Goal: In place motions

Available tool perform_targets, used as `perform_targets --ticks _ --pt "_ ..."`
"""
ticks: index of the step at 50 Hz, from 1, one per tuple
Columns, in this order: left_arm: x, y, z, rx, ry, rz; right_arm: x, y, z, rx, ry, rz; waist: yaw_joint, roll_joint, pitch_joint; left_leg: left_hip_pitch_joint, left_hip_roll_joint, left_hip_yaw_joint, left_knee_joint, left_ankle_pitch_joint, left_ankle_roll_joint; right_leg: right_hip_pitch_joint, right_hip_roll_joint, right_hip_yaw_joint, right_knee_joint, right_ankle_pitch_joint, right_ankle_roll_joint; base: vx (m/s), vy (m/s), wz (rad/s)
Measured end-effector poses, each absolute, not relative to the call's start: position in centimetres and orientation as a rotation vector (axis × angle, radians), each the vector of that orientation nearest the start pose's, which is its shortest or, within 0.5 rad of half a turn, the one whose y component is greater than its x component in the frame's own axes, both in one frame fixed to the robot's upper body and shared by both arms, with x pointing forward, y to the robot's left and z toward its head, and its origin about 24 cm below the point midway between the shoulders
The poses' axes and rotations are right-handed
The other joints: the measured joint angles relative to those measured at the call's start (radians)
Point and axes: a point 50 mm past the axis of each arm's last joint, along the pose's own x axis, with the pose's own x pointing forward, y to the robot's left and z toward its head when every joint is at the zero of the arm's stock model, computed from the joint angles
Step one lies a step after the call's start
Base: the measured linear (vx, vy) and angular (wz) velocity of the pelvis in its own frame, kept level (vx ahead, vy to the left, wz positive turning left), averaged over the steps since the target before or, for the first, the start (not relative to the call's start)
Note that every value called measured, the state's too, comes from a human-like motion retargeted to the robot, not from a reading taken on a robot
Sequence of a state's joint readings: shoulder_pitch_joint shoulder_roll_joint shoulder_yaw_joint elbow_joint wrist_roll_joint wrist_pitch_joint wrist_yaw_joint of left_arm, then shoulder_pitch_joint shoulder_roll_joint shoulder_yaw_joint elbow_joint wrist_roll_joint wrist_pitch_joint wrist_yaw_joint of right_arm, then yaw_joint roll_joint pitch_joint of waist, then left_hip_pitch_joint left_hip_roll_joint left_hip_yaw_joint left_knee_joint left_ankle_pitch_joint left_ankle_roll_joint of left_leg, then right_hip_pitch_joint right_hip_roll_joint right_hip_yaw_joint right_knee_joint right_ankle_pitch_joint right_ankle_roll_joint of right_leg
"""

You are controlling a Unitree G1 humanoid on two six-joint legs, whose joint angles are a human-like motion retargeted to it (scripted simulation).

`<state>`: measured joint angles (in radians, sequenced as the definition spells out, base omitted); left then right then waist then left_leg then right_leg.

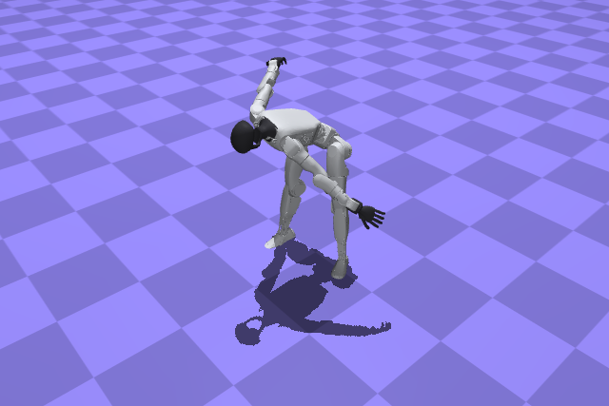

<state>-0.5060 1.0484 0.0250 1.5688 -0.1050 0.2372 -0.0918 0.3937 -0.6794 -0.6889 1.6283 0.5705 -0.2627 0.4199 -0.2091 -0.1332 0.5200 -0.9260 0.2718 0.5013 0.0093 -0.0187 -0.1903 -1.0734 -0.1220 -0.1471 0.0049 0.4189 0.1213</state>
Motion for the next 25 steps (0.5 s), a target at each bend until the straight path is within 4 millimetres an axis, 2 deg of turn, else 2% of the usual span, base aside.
perform_targets --ticks 3,5,7,8,10,12,15,18,22,25 --pt "15.0 49.3 6.8 0.408 1.095 0.759 -12.1 -41.2 -4.8 0.302 0.912 -1.169 -0.176 -0.041 0.0 0.02 0.012 0.05 0.003 -0.009 0.005 -0.029 0.029 0.064 -0.006 0.015 -0.005 0.03 0.45 -1.19" --pt "16.4 49.1 7.5 0.429 1.049 0.719 -10.7 -41.1 -5.4 0.33 0.882 -1.158 -0.281 -0.088 0.0 0.036 0.011 0.122 0.006 -0.024 0.005 -0.065 0.045 0.132 -0.01 0.029 -0.003 0.11 0.44 -1.19" --pt "17.5 49.0 8.4 0.47 1.003 0.713 -10.2 -40.8 -6.0 0.325 0.909 -1.146 -0.372 -0.108 0.0 0.043 0.015 0.157 0.001 -0.027 -0.001 -0.083 0.061 0.156 -0.012 0.034 -0.006 0.1 0.29 -0.99" --pt "18.7 48.7 8.8 0.471 0.962 0.709 -9.0 -40.1 -7.0 0.346 0.911 -1.122 -0.404 -0.135 0.0 0.051 0.01 0.201 0.003 -0.039 -0.003 -0.107 0.07 0.196 -0.011 0.039 -0.002 0.14 0.28 -1.0" --pt "20.3 48.0 9.1 0.474 0.928 0.679 -8.2 -39.4 -7.8 0.337 0.957 -1.077 -0.479 -0.157 0.0 0.055 0.007 0.225 -0.009 -0.04 -0.006 -0.123 0.081 0.209 -0.01 0.041 -0.008 0.22 0.32 -0.62" --pt "22.8 46.3 9.0 0.463 0.907 0.585 -6.7 -38.8 -8.7 0.311 0.968 -1.026 -0.528 -0.176 0.0 0.057 0.005 0.264 -0.012 -0.047 -0.011 -0.15 0.093 0.239 -0.01 0.042 -0.007 0.27 0.18 -0.53" --pt "26.4 43.4 8.6 0.503 0.902 0.433 -4.6 -37.6 -9.9 0.248 0.998 -0.928 -0.577 -0.203 0.0 0.056 0.004 0.305 -0.013 -0.056 -0.02 -0.18 0.105 0.273 -0.012 0.043 -0.002 0.21 0.1 -0.43" --pt "29.0 40.8 8.3 0.596 0.883 0.318 -3.6 -36.6 -10.7 0.221 1.047 -0.831 -0.599 -0.221 0.0 0.056 -0.002 0.332 -0.015 -0.061 -0.021 -0.197 0.112 0.295 -0.014 0.04 0.002 0.13 0.06 -0.24" --pt "30.4 39.5 8.3 0.741 0.882 0.29 -4.0 -37.1 -10.4 0.192 1.049 -0.884 -0.591 -0.22 0.0 0.056 -0.006 0.34 -0.02 -0.055 -0.015 -0.204 0.115 0.31 -0.014 0.037 0.003 0.07 0.05 -0.09" --pt "30.0 40.3 8.8 0.805 0.893 0.326 -4.6 -38.0 -9.7 0.172 1.029 -0.965 -0.566 -0.203 0.0 0.053 -0.005 0.333 -0.022 -0.05 -0.012 -0.202 0.115 0.306 -0.014 0.037 -0.003 0.04 0.05 0.02"
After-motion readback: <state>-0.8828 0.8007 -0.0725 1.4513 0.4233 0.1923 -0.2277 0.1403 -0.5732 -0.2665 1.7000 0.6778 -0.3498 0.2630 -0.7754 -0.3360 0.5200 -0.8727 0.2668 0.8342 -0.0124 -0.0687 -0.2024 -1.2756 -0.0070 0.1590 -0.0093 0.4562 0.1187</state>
